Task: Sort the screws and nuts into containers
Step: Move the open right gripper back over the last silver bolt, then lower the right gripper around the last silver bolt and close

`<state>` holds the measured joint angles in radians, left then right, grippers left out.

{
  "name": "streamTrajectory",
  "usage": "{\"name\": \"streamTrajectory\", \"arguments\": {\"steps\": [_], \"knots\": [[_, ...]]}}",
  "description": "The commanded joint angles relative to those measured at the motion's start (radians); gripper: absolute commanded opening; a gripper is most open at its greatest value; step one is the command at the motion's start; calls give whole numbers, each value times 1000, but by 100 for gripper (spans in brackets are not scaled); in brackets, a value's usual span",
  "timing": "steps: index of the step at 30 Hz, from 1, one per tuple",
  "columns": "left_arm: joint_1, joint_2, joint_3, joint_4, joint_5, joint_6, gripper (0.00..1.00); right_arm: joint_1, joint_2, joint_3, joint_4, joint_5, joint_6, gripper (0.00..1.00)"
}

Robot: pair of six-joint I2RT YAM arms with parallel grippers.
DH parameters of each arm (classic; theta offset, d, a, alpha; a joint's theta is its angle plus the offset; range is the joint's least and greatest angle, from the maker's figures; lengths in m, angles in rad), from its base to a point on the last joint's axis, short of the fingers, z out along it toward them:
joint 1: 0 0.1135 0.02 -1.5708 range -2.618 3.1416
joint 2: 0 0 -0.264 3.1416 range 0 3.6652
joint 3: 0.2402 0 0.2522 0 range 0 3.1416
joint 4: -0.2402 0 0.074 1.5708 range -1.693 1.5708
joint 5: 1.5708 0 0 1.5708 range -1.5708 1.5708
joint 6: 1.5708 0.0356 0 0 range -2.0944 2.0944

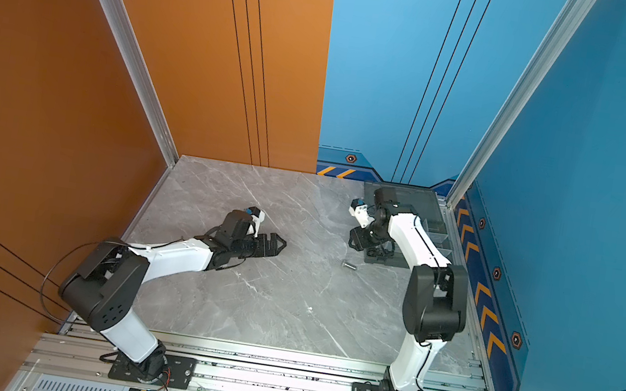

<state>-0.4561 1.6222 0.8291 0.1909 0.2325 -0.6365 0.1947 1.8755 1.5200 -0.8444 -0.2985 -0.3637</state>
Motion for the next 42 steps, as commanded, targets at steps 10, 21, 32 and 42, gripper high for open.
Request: {"name": "streamTrajectory", "arguments": {"steps": [10,21,32,42], "knots": [[16,-27,-21,-15,-16,1,98,106,144,18,-173,214,-112,53],[17,-25,-27,-13,-17,-1,98,136,191,66,-166,211,-118,52],[17,-26,-27,-13,-18,-1,98,148,247,83,-160,271,-118,50],[17,-30,-29,-12,-17,-1,98,147,247,56,-158,262,-100,35]]}}
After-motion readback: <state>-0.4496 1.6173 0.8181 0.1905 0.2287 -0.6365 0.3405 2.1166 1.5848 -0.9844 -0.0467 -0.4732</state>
